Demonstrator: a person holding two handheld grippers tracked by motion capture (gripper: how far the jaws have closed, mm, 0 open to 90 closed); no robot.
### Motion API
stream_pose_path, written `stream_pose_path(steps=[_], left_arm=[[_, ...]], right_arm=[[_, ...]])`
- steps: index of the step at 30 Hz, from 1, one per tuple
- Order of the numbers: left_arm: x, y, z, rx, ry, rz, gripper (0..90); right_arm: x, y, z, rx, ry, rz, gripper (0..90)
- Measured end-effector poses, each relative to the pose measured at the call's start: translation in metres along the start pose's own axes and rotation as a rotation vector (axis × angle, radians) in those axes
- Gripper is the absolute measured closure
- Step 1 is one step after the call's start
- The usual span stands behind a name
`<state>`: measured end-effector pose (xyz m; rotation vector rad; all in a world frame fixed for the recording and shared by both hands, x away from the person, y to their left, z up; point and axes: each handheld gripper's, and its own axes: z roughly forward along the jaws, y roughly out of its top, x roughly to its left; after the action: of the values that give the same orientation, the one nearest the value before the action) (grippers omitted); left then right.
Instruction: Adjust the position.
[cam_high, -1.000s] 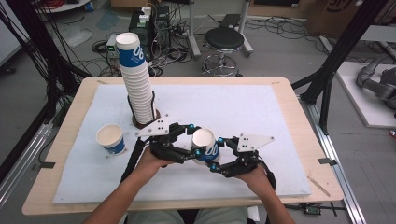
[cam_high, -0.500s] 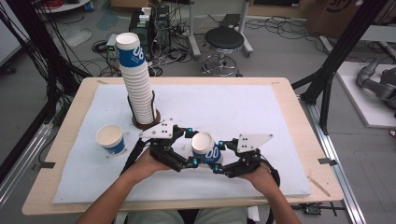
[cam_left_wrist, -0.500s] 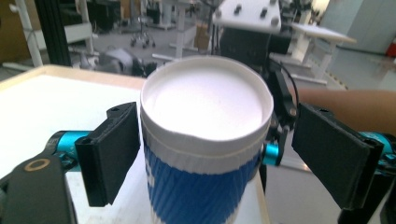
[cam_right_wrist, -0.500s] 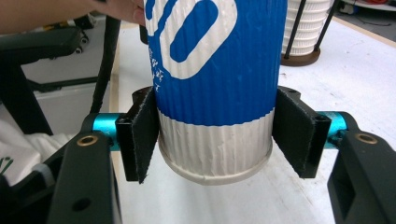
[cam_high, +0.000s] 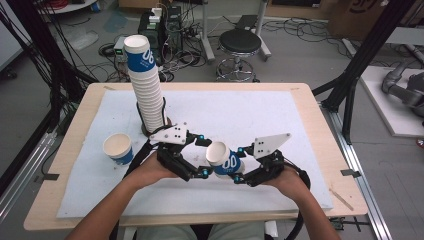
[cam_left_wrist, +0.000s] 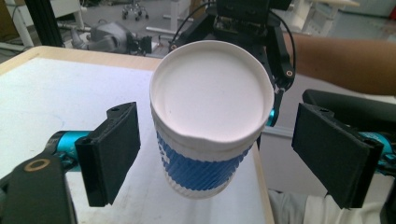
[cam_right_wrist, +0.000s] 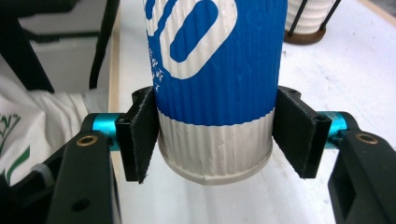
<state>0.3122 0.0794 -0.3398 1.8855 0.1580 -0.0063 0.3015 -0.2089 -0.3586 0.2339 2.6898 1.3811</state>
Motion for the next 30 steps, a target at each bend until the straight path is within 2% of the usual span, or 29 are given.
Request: stream_pose_path(steps=[5,13,19,22,25,30], left_arm=[[0.002,0.007,0.0,0.045,-0.007,0.017,15.4],[0.003,0.007,0.004,0.093,-0.015,0.024,15.5],[0.002,0.005,0.008,0.146,-0.025,0.036,15.7],[0.002,0.004,0.011,0.176,-0.027,0.036,15.7],[0.002,0.004,0.013,0.205,-0.028,0.038,15.7],[0.003,0.003,0.015,0.226,-0.023,0.033,15.9]], right_arm=[[-0.001,0.01,0.0,0.086,0.009,-0.033,35.9],[0.001,0.026,0.007,0.225,0.024,-0.091,35.7],[0.002,0.036,0.009,0.267,0.027,-0.114,35.7],[0.004,0.04,0.012,0.312,0.021,-0.132,35.7],[0.004,0.043,0.014,0.348,0.021,-0.129,35.2],[0.004,0.048,0.018,0.393,0.031,-0.147,35.2]])
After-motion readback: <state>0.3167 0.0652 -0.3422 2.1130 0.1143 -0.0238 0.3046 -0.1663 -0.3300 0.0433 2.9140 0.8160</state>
